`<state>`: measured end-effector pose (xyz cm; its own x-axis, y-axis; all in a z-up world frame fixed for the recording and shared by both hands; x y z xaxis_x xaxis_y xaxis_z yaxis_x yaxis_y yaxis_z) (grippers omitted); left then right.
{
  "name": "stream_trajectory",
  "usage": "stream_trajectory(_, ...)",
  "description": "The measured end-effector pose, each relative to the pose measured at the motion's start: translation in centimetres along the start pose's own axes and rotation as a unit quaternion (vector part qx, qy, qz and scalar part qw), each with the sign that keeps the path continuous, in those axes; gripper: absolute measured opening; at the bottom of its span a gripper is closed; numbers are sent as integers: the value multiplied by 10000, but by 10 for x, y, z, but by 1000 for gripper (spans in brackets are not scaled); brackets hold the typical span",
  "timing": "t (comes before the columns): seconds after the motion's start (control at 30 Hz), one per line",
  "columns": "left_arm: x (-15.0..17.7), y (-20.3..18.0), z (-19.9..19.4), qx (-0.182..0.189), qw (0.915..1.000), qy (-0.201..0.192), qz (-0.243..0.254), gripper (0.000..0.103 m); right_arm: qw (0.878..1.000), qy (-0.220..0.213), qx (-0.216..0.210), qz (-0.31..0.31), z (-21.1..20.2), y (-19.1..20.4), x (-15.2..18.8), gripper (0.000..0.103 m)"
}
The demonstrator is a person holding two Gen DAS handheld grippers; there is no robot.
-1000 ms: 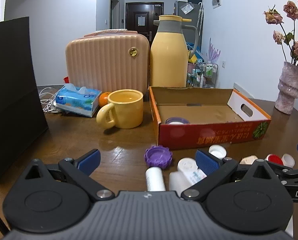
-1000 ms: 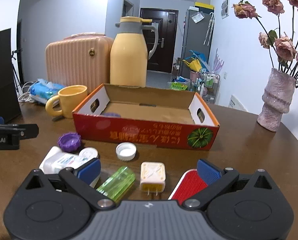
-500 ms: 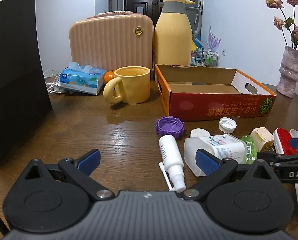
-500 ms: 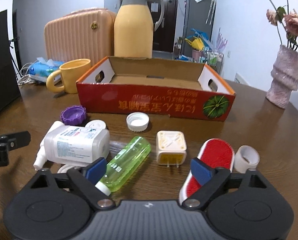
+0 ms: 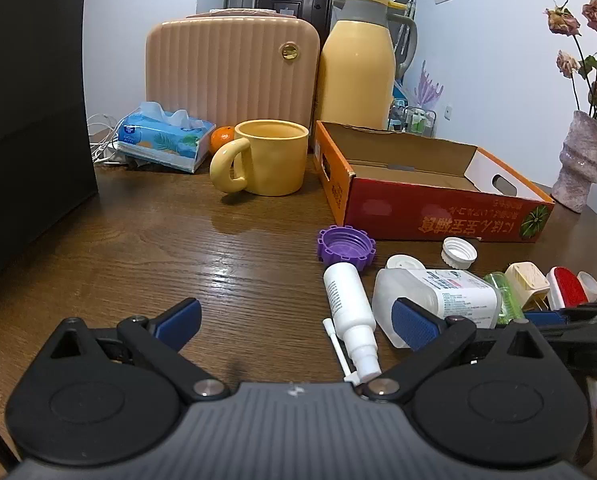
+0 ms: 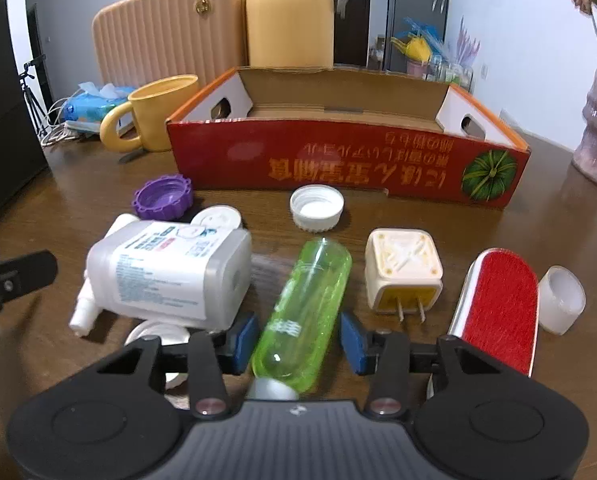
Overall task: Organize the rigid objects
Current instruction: 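Grasp the green plastic bottle with the right gripper, then grasp the white labeled bottle with the left gripper while the right holds the green bottle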
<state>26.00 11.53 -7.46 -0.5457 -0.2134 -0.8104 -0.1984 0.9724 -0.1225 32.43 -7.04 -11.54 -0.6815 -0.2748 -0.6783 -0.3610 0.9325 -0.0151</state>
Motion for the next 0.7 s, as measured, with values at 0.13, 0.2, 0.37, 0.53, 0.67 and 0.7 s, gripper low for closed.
stream_trajectory(0.13,0,1,0,19,10000,-20,-53,103,9998,-126,-99,90,-1,-4,1,31)
stream_trajectory(0.2,-1,1,-1,17,10000,-53,-63,103,9997,-191,-111,92,-2,-4,2,31)
stream_trajectory(0.37,-2,-1,1,-36,10000,-54,-57,103,9992,-251,-173,243,-4,-10,2,30)
stream_trajectory(0.53,-5,-6,-1,-45,9999,-102,-68,103,9979,-484,-293,326,-16,-14,-2,30)
stream_trajectory(0.67,-7,-15,-4,-34,9999,-112,-34,103,9964,-671,-355,385,-27,-19,-7,30)
stream_trajectory(0.7,-8,-17,-4,-26,9999,-108,-28,103,9959,-718,-363,408,-30,-21,-8,30)
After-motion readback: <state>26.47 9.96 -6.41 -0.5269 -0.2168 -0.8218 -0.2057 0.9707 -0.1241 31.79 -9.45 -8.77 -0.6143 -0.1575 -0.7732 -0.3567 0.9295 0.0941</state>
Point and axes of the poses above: each gripper's, at about its wrist camera, not at the fingertips, and z roughly the way its jaws point, y to its left, x to its underside, the point moved 10 cm from there along z, roughly the way its jaws point, and after that the axes turned 3 degrees about -z, right-handed, at the moved point
